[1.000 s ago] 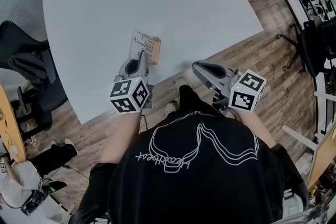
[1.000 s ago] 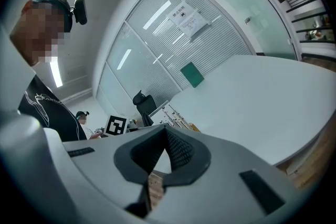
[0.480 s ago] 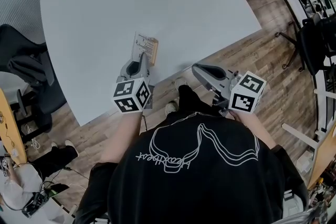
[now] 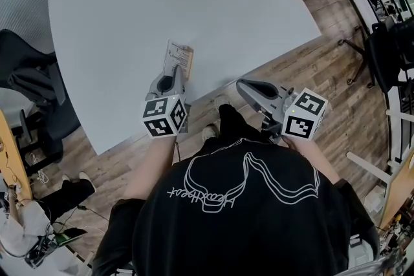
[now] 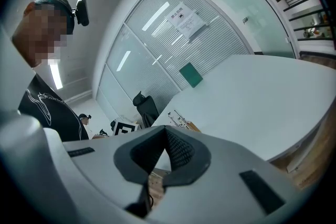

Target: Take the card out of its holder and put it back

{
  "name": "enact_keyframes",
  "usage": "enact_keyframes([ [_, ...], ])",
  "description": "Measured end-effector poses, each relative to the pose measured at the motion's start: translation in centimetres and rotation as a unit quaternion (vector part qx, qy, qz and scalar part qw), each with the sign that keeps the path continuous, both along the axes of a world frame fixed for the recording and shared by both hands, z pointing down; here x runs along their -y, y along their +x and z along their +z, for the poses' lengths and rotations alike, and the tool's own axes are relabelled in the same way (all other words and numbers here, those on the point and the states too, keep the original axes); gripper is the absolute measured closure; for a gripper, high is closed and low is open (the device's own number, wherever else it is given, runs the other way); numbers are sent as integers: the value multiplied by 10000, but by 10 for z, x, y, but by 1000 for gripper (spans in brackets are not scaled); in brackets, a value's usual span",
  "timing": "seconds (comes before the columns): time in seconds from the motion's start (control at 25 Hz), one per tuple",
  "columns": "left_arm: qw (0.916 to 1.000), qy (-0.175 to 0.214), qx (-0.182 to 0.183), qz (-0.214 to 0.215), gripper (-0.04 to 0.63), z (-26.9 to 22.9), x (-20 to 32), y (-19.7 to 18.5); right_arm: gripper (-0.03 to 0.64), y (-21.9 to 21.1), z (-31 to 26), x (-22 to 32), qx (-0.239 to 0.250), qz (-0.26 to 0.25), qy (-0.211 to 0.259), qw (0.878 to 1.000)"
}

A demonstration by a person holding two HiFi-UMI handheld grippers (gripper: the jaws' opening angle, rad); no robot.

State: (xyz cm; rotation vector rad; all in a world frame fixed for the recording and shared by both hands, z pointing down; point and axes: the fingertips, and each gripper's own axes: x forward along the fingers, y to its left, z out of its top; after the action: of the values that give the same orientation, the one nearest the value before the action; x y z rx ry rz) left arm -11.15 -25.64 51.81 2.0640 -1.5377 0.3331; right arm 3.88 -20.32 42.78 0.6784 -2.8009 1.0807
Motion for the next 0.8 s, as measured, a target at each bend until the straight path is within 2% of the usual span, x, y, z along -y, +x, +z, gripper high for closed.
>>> enact_keyframes([
  [0.4, 9998, 95, -49, 170, 568, -3, 3, 6, 608, 3, -1, -6, -8, 23, 27, 10000],
  [0.6, 9991, 159, -252, 291, 493, -10, 4, 1, 607, -1, -3, -11, 8, 34, 82, 10000],
  [0.8, 9986, 320, -342, 263, 479, -29, -2, -9, 607, -6, -13, -14, 98, 49, 169, 9998],
])
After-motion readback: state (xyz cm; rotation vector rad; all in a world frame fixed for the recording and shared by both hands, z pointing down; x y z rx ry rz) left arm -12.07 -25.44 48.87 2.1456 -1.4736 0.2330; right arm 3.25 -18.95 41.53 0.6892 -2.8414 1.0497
